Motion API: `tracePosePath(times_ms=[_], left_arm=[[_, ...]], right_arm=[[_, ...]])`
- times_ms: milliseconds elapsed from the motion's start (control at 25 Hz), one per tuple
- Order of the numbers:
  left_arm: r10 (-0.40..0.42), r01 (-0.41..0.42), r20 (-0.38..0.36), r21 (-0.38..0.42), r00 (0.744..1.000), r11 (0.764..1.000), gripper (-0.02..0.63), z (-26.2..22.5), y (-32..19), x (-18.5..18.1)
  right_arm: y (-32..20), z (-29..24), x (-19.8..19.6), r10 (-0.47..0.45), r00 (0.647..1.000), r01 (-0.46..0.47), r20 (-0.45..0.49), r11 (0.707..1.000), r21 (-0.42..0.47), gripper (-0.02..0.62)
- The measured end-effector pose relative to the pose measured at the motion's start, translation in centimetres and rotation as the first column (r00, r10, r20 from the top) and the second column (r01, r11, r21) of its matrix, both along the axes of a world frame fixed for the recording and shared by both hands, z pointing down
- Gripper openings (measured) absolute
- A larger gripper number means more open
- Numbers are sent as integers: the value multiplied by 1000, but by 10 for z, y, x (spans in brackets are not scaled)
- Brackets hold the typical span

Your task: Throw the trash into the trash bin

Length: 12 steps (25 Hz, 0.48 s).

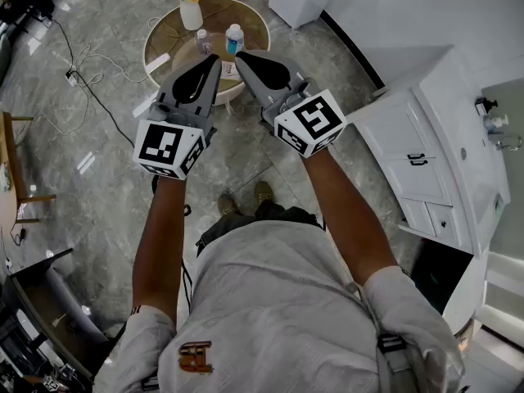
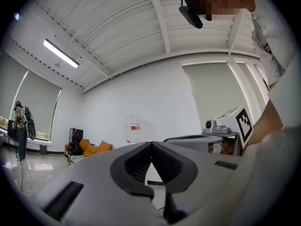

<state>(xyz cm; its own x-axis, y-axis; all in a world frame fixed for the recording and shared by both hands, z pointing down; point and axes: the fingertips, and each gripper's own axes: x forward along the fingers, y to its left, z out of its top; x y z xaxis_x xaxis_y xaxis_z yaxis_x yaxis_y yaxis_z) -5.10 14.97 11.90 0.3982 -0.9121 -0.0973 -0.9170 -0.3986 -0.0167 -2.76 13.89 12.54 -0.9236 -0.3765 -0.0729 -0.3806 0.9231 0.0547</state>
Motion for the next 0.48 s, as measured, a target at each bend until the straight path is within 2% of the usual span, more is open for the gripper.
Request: tracePosePath(times_ms=[480], left_arm=[[4,-4,-10,-2,1000,1000,-2,7,-3,-16]], right_arm=[[2,5,-16,1,1000,-1,11,1000,10,0]])
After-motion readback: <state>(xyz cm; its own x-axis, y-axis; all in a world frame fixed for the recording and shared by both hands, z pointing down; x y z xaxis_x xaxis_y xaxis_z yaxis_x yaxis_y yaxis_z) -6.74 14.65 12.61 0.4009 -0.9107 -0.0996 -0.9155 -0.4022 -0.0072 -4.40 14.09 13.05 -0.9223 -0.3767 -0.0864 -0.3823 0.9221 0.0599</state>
